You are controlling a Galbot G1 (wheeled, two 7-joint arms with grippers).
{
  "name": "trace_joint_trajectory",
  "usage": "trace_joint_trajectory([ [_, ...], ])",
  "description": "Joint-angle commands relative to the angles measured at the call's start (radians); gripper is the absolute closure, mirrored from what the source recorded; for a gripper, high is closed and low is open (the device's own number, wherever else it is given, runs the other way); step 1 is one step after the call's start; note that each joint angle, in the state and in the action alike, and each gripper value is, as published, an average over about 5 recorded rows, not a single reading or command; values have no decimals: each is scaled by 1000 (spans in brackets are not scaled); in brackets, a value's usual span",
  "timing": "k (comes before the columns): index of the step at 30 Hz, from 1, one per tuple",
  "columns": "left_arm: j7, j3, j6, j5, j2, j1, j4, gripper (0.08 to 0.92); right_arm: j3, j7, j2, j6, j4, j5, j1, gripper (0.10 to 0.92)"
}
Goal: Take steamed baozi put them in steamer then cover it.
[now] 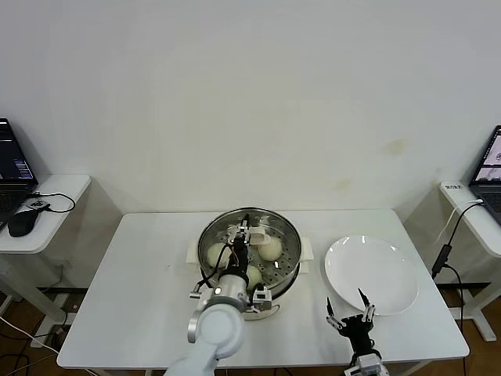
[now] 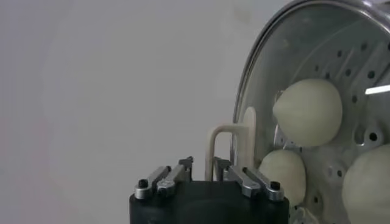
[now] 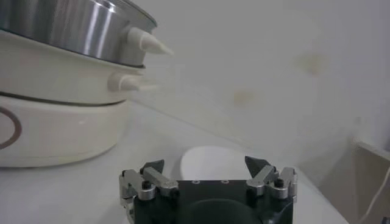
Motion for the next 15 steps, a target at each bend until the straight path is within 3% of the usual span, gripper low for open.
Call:
trace_joint_trajectory([
  [1, -2, -9, -4, -36, 77, 122, -216, 486, -2, 1, 2, -2, 4, -5, -6, 202],
  [5, -22, -39, -17, -90, 124, 232, -355, 365, -2, 0, -2, -2, 11, -3, -14, 203],
  [9, -78, -111, -28, -233, 169, 415, -479, 253, 0, -2, -17, -1, 24, 10, -28, 203],
  [12, -184, -229, -53, -477, 211, 564, -548, 194, 4, -8, -36, -2, 35, 32, -38, 203],
  [15, -347, -430, -163, -911, 261, 693, -550, 179, 1, -20, -64, -15, 49, 76, -45, 203],
])
